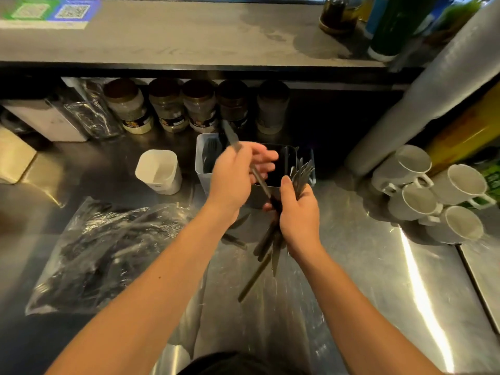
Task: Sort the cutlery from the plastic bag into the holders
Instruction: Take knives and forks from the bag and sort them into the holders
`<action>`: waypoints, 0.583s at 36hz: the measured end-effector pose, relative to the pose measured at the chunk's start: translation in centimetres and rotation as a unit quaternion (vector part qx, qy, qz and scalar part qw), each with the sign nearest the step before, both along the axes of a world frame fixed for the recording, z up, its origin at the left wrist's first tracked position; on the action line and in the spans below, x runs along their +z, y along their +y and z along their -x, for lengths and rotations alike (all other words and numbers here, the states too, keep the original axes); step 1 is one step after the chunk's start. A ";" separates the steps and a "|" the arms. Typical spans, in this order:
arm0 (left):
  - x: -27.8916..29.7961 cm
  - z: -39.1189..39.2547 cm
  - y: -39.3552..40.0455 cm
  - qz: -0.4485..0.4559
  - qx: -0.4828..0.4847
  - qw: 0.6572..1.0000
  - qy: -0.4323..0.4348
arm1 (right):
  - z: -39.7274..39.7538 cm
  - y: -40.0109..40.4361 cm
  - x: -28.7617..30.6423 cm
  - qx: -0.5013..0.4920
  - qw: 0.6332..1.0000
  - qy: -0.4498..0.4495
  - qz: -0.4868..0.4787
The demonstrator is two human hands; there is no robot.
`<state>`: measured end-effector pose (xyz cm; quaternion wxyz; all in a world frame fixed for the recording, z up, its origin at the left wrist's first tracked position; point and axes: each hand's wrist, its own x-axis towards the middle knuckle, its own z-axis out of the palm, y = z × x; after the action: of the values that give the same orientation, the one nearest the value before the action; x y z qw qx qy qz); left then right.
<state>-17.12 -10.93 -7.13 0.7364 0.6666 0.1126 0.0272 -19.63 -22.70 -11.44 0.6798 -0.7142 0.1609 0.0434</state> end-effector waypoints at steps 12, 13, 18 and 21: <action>0.8 -0.7 -0.3 -0.321 -0.149 0.934 0.041 | 1.0 -0.8 1.1 0.046 0.998 -0.048 0.023; 0.7 -0.4 -0.7 -0.331 -0.153 0.930 0.041 | 1.0 -0.8 1.3 0.048 0.997 -0.052 0.015; 1.3 0.2 -1.6 -0.292 -0.083 0.953 -0.003 | 0.6 -0.9 1.9 0.006 0.998 -0.065 -0.007; 1.5 0.4 -2.2 -0.268 -0.051 0.961 -0.045 | 0.1 -1.1 2.1 0.004 0.996 -0.094 0.010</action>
<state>-17.55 -13.16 -5.62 0.5356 0.8423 0.0339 0.0491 -19.70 -23.76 -9.32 0.6846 -0.7225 0.0936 -0.0227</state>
